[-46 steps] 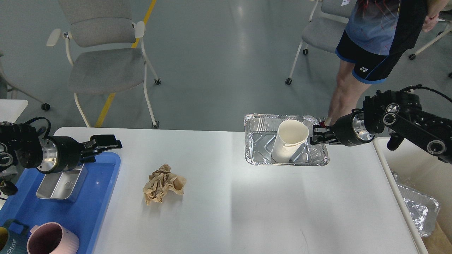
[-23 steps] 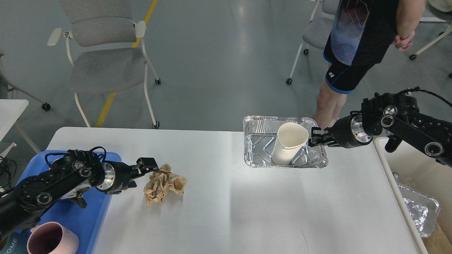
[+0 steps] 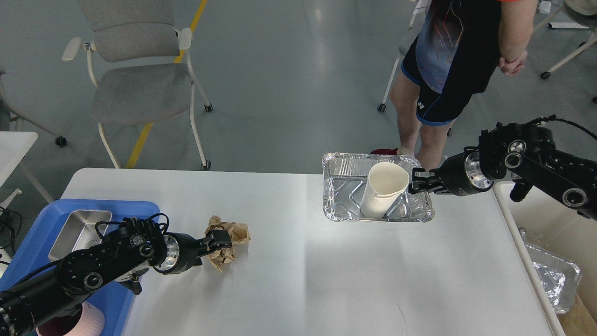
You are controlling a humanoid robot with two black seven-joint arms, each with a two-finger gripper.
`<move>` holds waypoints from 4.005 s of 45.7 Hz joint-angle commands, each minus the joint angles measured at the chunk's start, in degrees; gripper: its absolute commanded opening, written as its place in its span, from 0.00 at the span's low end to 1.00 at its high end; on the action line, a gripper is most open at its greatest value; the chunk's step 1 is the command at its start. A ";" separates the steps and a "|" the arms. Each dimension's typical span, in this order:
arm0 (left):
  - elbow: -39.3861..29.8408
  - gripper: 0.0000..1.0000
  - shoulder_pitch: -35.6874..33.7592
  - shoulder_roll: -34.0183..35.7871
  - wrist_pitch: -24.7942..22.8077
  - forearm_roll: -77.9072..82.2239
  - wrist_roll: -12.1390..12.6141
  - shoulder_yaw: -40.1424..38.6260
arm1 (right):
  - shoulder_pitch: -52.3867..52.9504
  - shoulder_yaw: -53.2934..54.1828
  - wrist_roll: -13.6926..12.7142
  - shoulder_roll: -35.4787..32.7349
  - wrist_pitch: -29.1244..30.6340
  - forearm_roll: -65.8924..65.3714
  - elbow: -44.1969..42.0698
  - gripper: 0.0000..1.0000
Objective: Tidy desktop
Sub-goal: 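Grasp the crumpled brown paper with the left gripper and lift it, then carry the brown paper with the left gripper and release it into the foil tray, then carry the foil tray with the right gripper into the white bin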
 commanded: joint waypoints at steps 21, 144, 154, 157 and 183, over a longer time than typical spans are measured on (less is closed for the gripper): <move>-2.15 0.00 -2.29 1.55 -0.63 -0.86 3.16 -0.14 | -0.44 0.00 0.00 -0.10 -0.39 0.00 -0.06 0.00; -0.75 0.91 -3.45 -23.23 -0.19 -13.60 2.28 -40.20 | -0.52 0.79 0.00 0.42 -0.48 0.00 0.03 0.00; 0.30 0.92 5.52 -24.28 0.51 -18.97 -2.37 -58.31 | -0.70 0.79 0.09 0.42 -0.74 0.00 -0.06 0.00; 2.92 0.92 6.58 -24.63 0.51 -20.28 -5.34 -62.86 | -0.96 0.79 0.09 0.42 -0.74 0.00 -0.06 0.00; 9.54 0.97 9.66 -23.58 1.13 -31.63 -10.64 -73.09 | -2.89 3.86 0.00 -4.49 -0.92 0.18 0.21 0.00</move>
